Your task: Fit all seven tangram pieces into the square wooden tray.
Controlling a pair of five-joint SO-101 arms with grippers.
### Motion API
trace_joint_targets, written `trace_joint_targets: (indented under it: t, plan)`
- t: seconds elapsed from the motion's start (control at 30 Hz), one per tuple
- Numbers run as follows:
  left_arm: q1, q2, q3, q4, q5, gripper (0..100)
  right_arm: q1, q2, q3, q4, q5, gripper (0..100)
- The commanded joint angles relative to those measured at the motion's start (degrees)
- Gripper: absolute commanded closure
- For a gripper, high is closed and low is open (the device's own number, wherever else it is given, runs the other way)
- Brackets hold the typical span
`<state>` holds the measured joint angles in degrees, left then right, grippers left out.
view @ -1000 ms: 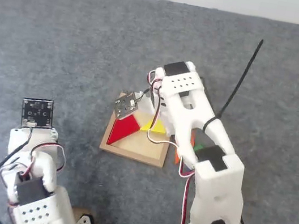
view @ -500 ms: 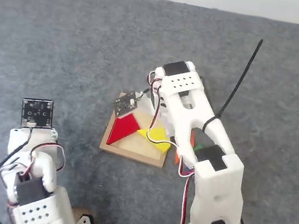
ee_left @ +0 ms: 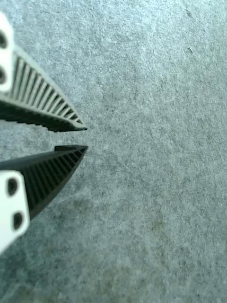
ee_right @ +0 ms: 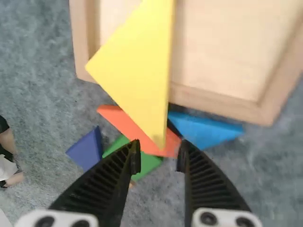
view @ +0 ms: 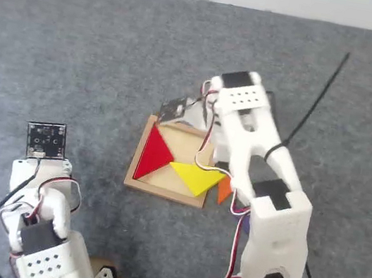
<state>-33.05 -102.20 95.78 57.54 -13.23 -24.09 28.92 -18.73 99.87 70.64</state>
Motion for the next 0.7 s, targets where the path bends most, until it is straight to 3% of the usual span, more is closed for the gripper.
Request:
trace_joint_targets:
  t: [0.0,0.1,0.17,0.27,0.33,0.67]
  plan:
    - [-0.3,-0.6,-2.5,0.2,-0.7,94,0.0,-8.9,-4.1,2.2,-2.6,77.3]
    - [-0.3,-0.6,-2.5,0.2,-0.7,94,-4.9,-11.7,-3.9,2.0,-10.9,77.2]
    - [-0.3,-0.6,-2.5,0.2,-0.7,94,-10.4,-10.8,-3.2,1.0,-20.4,80.5]
    - [-0.3,-0.6,-2.5,0.2,-0.7,94,-17.3,-7.5,-2.6,-3.9,-36.2,90.9]
    - [-0.3,-0.6,-2.5,0.2,-0.7,94,-19.8,-4.9,-2.6,-7.0,-43.0,98.3]
    - [-0.3,-0.6,-2.5,0.2,-0.7,94,-22.2,5.8,-2.6,-9.4,-52.1,99.1]
